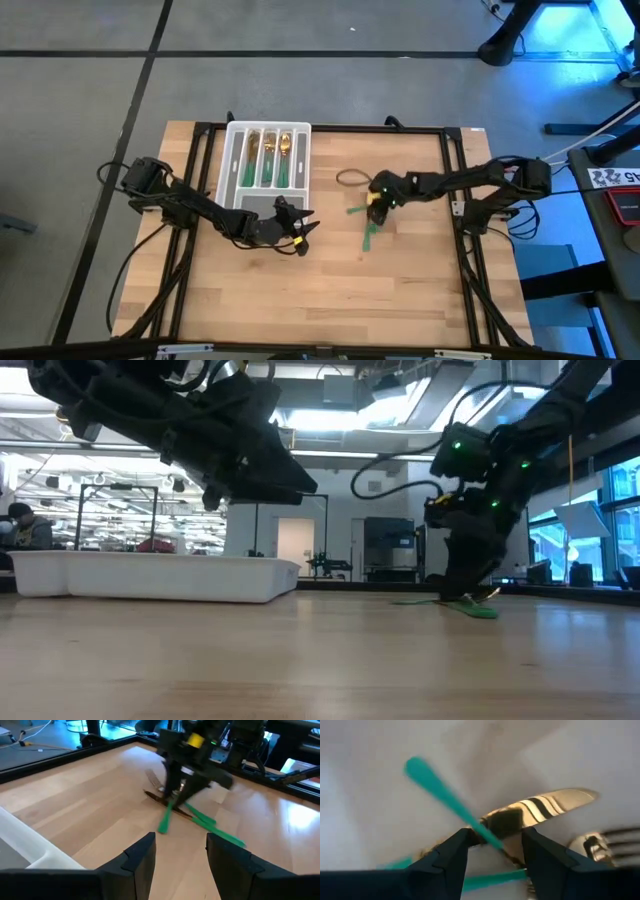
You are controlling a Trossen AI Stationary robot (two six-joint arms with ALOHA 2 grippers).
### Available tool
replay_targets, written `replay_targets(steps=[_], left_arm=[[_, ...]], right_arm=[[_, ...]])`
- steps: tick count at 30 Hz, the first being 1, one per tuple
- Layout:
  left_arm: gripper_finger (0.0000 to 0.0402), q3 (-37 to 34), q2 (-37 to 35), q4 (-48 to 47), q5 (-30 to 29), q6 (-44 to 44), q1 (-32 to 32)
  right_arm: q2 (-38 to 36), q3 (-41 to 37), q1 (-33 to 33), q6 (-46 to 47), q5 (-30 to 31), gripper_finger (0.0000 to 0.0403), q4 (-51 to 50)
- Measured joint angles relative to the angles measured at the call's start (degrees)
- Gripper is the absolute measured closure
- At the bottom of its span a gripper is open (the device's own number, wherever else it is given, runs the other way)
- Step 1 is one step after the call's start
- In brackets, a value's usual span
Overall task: Sort silverware
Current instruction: Put the green fork into the white cutlery tray
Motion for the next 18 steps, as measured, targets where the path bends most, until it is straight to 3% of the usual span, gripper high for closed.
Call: replay_targets(steps=[3, 6, 9, 14, 18], left_arm=[[0.0238, 0.0, 0.0, -0.05, 0.0, -0.17, 0.0], [0.0238, 0.0, 0.0, -0.09, 0.0, -0.18, 0.0], [0.0238, 0.0, 0.0, -0.35, 0.02, -0.19, 0.0], [0.0238, 0.0, 0.0, -0.3, 0.02, -0.13, 0.14], [0.0238, 0.0, 0.0, -0.26, 0.02, -0.11, 0.45]], right_arm=[[-2.89, -0.3, 3.77, -1.14, 1.53, 0.0219, -1.12], [-6.25, -0.16, 7.29, 2.79, 12.6, 0.0219, -2.16], [-7.54, -0.17, 10.86, 13.12, 21.59, 0.0219, -6.06], [-7.39, -0.13, 18.29, 14.91, 15.34, 0.0219, -10.77], [-7.3, -0.11, 23.41, 14.38, 21.0, 0.0219, -16.8]])
